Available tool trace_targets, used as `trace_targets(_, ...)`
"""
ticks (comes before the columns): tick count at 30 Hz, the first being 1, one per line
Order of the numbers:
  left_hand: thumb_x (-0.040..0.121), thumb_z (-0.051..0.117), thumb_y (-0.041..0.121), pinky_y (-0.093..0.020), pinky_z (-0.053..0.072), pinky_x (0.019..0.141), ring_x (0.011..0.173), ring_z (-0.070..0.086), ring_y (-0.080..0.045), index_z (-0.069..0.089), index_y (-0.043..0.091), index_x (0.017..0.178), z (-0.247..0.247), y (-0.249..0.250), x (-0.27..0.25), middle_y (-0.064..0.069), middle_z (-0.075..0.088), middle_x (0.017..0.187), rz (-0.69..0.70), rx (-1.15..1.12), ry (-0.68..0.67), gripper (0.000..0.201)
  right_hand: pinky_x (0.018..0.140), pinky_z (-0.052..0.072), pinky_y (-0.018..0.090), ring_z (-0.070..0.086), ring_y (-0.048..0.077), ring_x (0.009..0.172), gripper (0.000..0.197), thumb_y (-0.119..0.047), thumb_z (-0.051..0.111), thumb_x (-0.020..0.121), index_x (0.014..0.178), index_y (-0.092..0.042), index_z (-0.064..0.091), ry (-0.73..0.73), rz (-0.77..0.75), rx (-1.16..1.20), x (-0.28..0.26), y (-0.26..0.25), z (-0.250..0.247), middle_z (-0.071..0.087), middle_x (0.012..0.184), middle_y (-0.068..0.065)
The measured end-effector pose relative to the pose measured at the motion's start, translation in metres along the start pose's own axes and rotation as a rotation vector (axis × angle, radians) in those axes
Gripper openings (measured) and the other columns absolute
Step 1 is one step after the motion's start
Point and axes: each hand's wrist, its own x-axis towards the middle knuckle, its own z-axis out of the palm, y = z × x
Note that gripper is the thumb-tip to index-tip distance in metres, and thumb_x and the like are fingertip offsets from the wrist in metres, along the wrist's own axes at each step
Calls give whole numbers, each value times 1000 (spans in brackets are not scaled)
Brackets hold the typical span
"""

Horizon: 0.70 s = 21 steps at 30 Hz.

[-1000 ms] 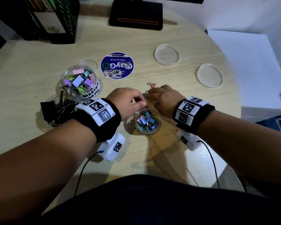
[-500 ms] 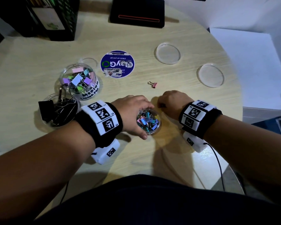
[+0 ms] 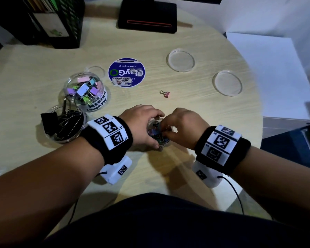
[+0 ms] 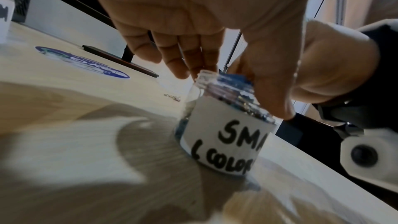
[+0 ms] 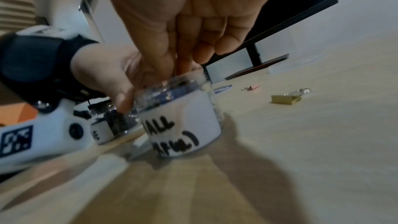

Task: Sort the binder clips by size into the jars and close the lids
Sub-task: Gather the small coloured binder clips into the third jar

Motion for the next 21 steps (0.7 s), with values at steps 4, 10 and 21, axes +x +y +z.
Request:
trace_targets(4,51,85,45,-26,36,98,117,45,-14,51,31,126,1,-1,-1,9,53,123,5,15,-9,83,59,48,28,61,26,66,18,-23,64,64,78,-22,75,15,-63,-73,-1,-3,4,71,68,-2)
trace_targets(10,55,82,50,-25,34,100,120,43,-14,47,28,130,2,-1,-3,10,49,129,-24,45,-9,86,74,44,29,60,25,76,16,-21,65,73,85,-20,75,173,-61,8,-3,11,-2,72,90,1)
trace_targets(21,56,82,50,-28,38,98,116,46,-12,49,35,127,-4,1,4,14,51,126,-77,44,41,79,81,46,30,56,27,100,28,-19,56,85,112,-19,64,-324,411,-246,8,42,-1,59,111,7)
